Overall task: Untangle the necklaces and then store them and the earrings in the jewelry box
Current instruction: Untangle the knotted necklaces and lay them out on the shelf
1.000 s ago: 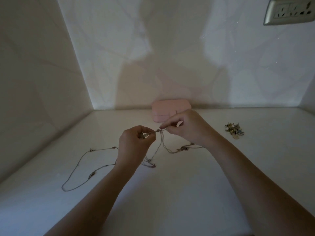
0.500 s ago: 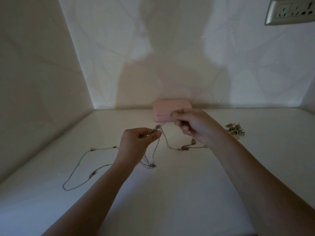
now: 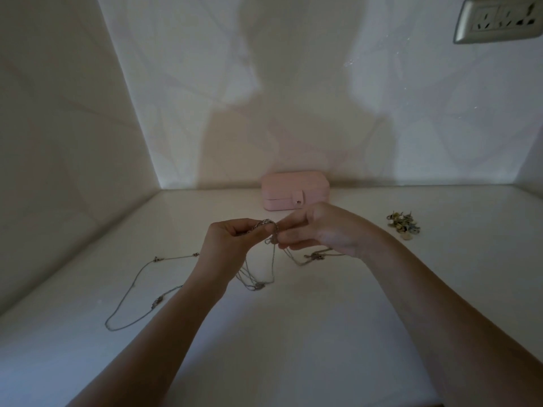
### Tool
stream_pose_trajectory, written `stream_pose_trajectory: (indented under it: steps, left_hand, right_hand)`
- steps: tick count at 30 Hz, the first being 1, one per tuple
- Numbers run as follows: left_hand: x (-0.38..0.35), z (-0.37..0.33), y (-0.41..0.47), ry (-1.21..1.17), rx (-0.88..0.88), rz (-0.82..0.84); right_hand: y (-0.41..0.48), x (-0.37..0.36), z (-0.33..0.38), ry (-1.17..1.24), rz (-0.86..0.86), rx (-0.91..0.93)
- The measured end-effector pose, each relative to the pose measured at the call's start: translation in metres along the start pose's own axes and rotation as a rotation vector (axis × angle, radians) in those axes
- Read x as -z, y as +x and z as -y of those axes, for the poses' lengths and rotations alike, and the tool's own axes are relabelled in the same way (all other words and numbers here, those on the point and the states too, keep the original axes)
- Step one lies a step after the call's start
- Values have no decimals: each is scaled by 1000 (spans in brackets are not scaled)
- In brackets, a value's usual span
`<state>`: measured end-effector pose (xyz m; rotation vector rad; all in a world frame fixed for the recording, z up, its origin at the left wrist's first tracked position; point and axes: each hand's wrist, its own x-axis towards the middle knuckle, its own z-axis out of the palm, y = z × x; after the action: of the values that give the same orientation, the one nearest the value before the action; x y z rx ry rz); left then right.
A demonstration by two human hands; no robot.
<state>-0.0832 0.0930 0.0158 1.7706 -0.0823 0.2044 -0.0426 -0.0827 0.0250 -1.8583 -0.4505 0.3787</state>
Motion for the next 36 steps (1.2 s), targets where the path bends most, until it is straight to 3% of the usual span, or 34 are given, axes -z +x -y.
stream_pose_trajectory:
  steps: [3,8,13,19,32,36]
  left_hand:
    - [0,-1,-1,-17,8,11]
    - [1,-1,1,-55,36,-8]
    - [0,-1,1,-69,30,6]
    - [0,-2,0,-61,19,14]
    - [1,-2,0,-28,32,-26]
    - [-1,0,-2,34,36,-34]
  right_hand:
    - [-1,-6,1,-24,-17,11]
    - [0,-9,1,-112,-186,38]
    - [-3,-9,2,-43,-48,-21]
    - [-2,-6,3,75,-75,33]
    - [-3,2,4,100,-198,19]
    - [0,1,6,283,-153,-1]
